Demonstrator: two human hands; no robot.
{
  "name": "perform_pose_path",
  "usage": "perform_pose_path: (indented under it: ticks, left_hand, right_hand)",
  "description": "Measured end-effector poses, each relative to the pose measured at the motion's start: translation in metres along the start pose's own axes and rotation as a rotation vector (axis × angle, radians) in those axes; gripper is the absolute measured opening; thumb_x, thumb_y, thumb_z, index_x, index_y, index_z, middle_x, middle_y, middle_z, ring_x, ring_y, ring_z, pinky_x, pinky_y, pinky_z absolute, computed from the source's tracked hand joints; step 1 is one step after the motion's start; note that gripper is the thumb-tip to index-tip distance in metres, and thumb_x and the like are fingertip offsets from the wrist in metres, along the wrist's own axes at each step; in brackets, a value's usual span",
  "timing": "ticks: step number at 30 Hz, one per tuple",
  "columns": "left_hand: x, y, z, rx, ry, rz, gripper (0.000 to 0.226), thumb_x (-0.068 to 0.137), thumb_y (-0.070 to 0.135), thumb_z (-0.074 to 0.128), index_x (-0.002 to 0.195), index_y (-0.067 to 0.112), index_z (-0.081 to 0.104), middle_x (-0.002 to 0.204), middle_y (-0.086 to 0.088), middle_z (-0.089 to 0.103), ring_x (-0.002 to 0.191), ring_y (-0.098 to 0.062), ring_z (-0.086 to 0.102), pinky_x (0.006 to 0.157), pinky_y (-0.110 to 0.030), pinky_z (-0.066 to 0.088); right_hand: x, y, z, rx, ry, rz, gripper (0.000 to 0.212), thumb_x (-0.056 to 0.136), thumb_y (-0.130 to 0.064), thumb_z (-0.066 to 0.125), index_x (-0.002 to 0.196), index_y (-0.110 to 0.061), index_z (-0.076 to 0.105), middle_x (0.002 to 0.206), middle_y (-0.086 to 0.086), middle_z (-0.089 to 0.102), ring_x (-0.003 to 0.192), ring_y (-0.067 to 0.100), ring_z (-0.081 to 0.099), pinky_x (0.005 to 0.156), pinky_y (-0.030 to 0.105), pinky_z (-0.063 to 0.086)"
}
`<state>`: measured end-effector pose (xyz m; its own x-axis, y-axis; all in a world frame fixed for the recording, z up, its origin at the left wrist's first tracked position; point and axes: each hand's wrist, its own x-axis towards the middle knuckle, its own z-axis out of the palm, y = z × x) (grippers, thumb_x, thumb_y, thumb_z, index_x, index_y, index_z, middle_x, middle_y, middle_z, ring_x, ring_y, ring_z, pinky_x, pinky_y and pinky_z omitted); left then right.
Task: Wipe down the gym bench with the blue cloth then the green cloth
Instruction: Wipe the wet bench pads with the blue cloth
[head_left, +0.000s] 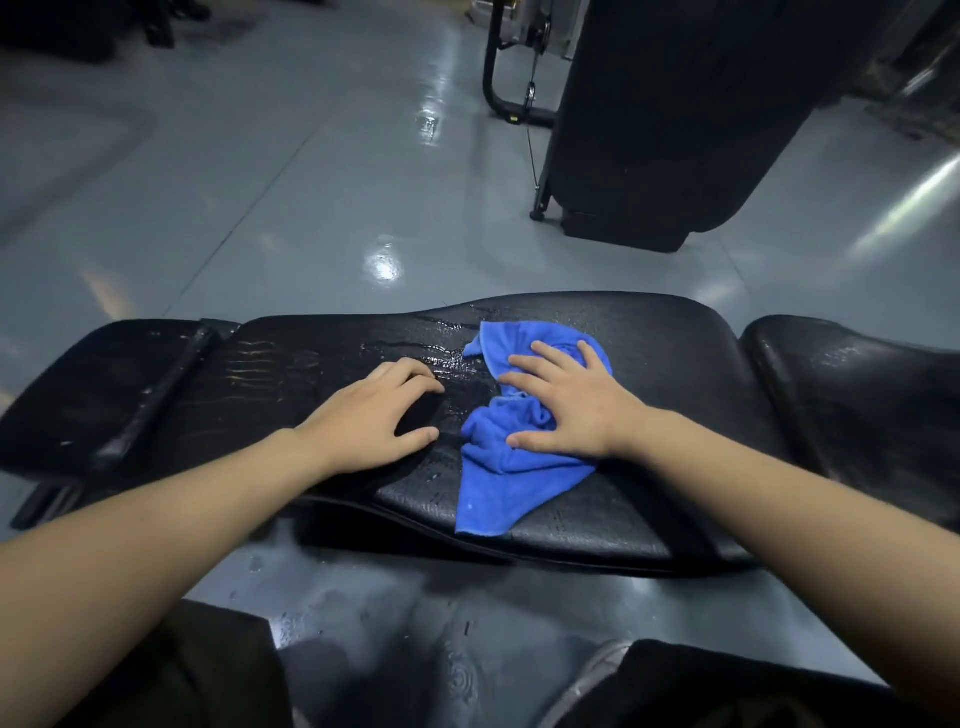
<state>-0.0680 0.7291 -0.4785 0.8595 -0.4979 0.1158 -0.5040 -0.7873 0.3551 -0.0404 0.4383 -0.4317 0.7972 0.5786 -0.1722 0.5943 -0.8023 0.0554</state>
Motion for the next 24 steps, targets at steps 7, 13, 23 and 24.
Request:
perform_pose_path:
  ticks: [7, 13, 23, 24]
  left_hand:
    - [-0.002, 0.001, 0.001, -0.021, 0.003, -0.012, 0.053, 0.092, 0.054, 0.055, 0.138, 0.029, 0.048, 0.139, 0.014, 0.038, 0.129, -0.011, 0.039, 0.100, -0.041, 0.049]
    - [-0.003, -0.009, 0.001, -0.044, 0.003, 0.020, 0.051, 0.092, 0.054, 0.055, 0.138, 0.033, 0.047, 0.140, 0.016, 0.037, 0.131, -0.009, 0.038, 0.101, -0.038, 0.047]
    - [-0.008, -0.040, -0.004, -0.005, 0.030, 0.011, 0.051, 0.091, 0.057, 0.054, 0.136, 0.035, 0.046, 0.137, 0.018, 0.037, 0.128, -0.007, 0.039, 0.101, -0.031, 0.044]
    - [-0.008, -0.043, -0.005, -0.003, 0.033, -0.001, 0.051, 0.091, 0.058, 0.053, 0.136, 0.035, 0.046, 0.137, 0.018, 0.037, 0.128, -0.007, 0.039, 0.101, -0.032, 0.045]
  right_hand:
    - [-0.045, -0.049, 0.003, -0.026, -0.053, 0.061, 0.133, 0.054, -0.102, -0.001, 0.158, -0.022, 0.017, 0.168, 0.004, 0.004, 0.154, 0.029, -0.005, 0.115, 0.071, 0.000]
    - [-0.028, -0.066, 0.011, -0.079, -0.056, 0.184, 0.125, 0.063, -0.100, 0.017, 0.158, -0.018, 0.012, 0.167, 0.010, -0.001, 0.152, 0.037, -0.007, 0.112, 0.073, 0.001]
    - [0.069, -0.010, 0.001, -0.101, 0.016, 0.190, 0.124, 0.062, -0.099, 0.009, 0.154, -0.019, 0.026, 0.165, 0.008, 0.017, 0.153, 0.033, 0.007, 0.113, 0.071, 0.011]
    - [0.080, -0.003, -0.001, -0.092, 0.016, 0.196, 0.122, 0.062, -0.099, 0.011, 0.154, -0.019, 0.027, 0.165, 0.007, 0.017, 0.153, 0.033, 0.007, 0.113, 0.070, 0.011]
